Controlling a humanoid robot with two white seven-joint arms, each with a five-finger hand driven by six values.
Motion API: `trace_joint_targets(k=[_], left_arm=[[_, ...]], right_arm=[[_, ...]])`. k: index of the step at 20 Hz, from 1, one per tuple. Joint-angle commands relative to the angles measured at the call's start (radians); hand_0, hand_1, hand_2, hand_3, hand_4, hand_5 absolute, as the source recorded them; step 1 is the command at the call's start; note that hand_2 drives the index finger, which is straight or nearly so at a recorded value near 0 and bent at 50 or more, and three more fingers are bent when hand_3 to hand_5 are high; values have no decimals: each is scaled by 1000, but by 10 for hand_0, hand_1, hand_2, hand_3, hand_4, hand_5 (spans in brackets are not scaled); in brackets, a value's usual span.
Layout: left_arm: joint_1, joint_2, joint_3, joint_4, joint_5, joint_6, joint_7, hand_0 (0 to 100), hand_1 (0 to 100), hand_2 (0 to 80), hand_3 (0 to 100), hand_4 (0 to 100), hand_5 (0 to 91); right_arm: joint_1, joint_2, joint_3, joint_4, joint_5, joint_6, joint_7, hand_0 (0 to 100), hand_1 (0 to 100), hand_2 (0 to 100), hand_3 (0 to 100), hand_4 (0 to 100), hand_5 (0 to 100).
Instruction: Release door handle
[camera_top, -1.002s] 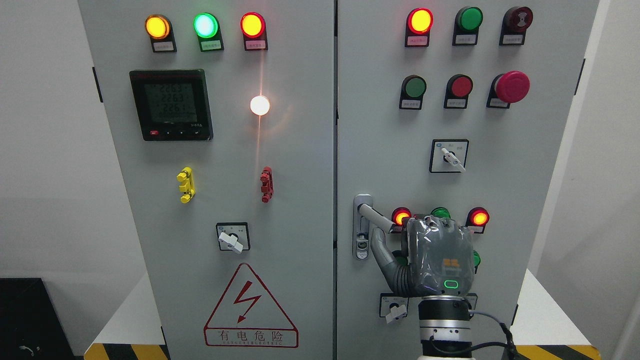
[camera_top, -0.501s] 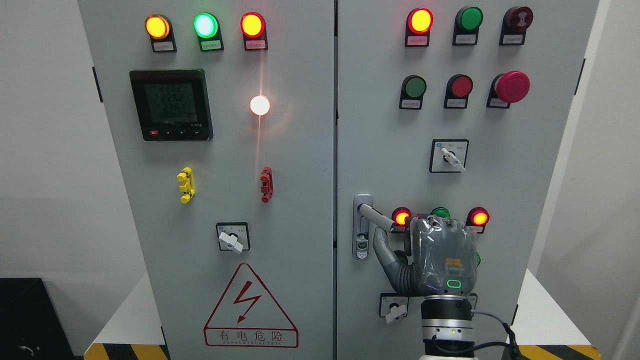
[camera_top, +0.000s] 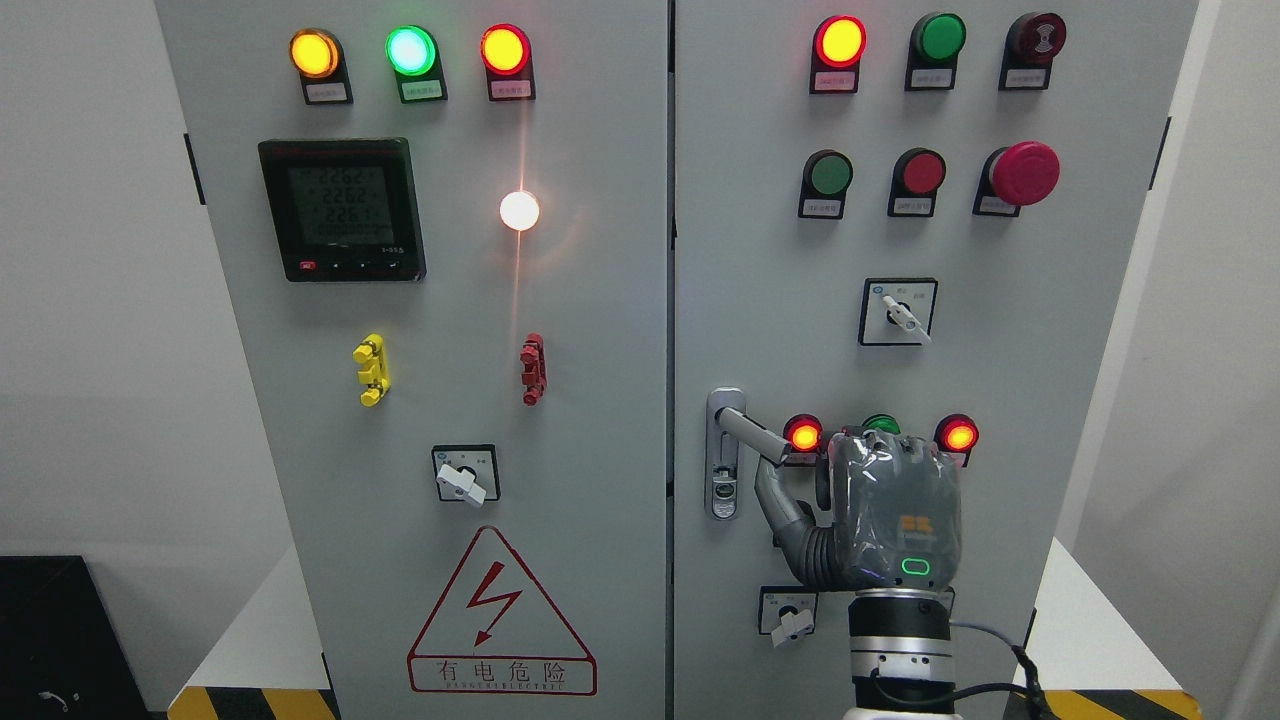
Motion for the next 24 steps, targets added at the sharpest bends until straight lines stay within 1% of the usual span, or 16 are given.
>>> trace_joint_targets(k=[1,24], left_arm=[[0,0,0,0,0,-1,-1,120,556,0,0,0,0],[0,0,0,0,0,-1,-1,120,556,0,0,0,0]], right_arm=[[0,0,-6,-9,0,-3,0,492,349,999,1000,967,1000],[-3,1,-6,-19,0,-7,1,498,341,998,1000,969,1000]])
